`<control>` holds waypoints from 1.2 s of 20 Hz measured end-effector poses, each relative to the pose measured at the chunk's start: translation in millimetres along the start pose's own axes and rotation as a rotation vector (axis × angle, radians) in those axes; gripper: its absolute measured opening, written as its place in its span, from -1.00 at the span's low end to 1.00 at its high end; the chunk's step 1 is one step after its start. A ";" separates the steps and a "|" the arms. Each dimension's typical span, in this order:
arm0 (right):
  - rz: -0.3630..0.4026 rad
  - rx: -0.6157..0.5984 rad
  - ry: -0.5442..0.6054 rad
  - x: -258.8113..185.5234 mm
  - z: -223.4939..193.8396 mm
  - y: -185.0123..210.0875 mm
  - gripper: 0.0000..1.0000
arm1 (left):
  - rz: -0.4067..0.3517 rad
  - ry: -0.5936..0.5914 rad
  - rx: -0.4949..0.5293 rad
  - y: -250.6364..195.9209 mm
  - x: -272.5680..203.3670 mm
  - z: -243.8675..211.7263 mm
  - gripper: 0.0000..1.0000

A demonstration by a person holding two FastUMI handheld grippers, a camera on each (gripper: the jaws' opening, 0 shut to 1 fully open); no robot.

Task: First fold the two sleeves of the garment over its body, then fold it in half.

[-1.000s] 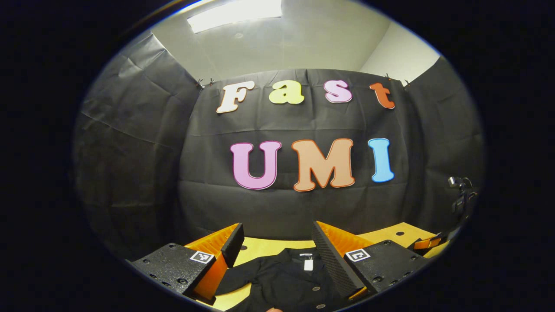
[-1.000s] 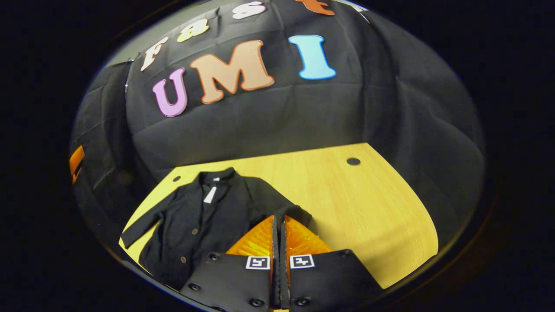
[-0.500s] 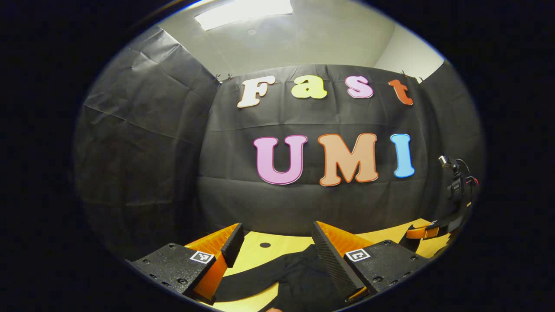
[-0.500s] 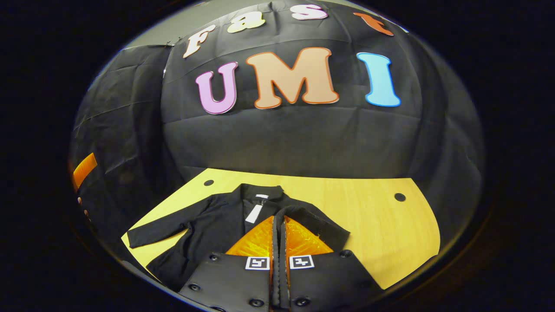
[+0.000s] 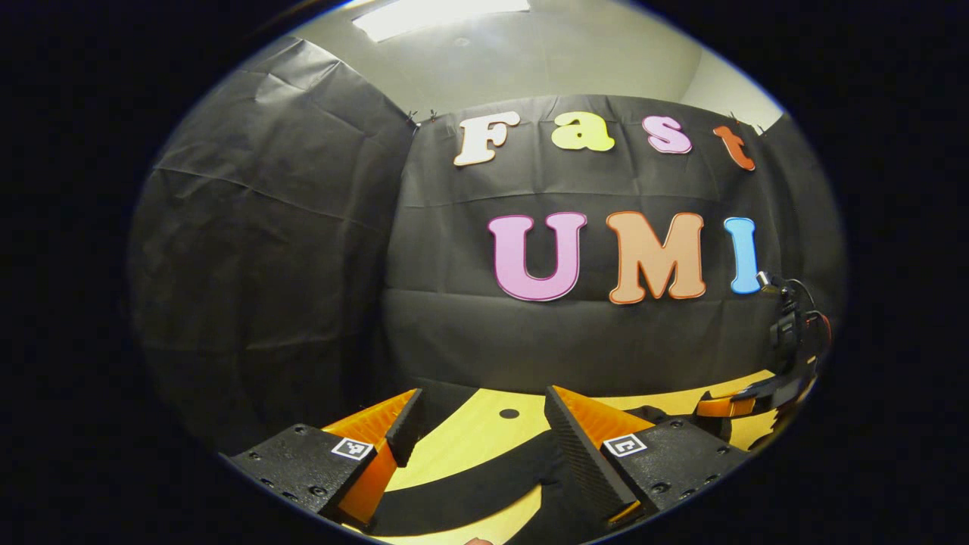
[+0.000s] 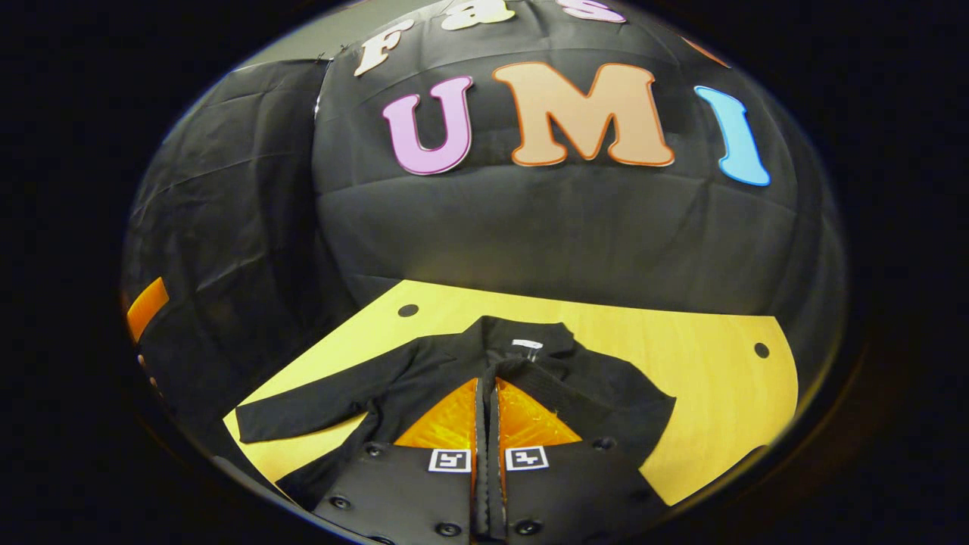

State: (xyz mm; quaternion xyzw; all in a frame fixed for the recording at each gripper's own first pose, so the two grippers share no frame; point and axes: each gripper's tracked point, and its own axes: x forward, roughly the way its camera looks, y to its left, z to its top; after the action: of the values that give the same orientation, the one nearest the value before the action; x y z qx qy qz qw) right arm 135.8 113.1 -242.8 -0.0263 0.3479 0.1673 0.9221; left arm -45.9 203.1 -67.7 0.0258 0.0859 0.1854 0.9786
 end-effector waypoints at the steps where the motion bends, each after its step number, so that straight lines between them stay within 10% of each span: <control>1: 0.006 -0.004 0.008 8.5 -0.3 7.6 -0.95 | 0.009 0.005 -0.001 7.1 1.4 -2.8 0.88; 10: 0.058 -0.039 0.102 91.0 -12.8 74.0 -0.95 | 0.075 0.110 0.009 61.5 6.1 -50.9 0.96; 11: 0.070 -0.036 0.083 93.0 -7.8 82.5 -0.82 | 0.080 0.123 0.010 65.5 6.6 -56.7 0.96; 14: 0.019 -0.067 -0.036 92.3 19.2 76.9 0.84 | 0.105 0.154 0.003 78.2 5.7 -76.1 0.89; 24: -0.035 -0.095 -0.118 50.4 37.2 48.8 0.96 | 0.193 0.384 -0.013 122.8 5.7 -189.6 0.96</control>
State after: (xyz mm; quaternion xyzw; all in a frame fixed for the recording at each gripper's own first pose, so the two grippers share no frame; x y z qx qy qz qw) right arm 178.8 179.9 -244.2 -0.0665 0.2840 0.1686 0.9415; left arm -118.4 322.9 -245.0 -0.0082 0.2665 0.2803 0.9222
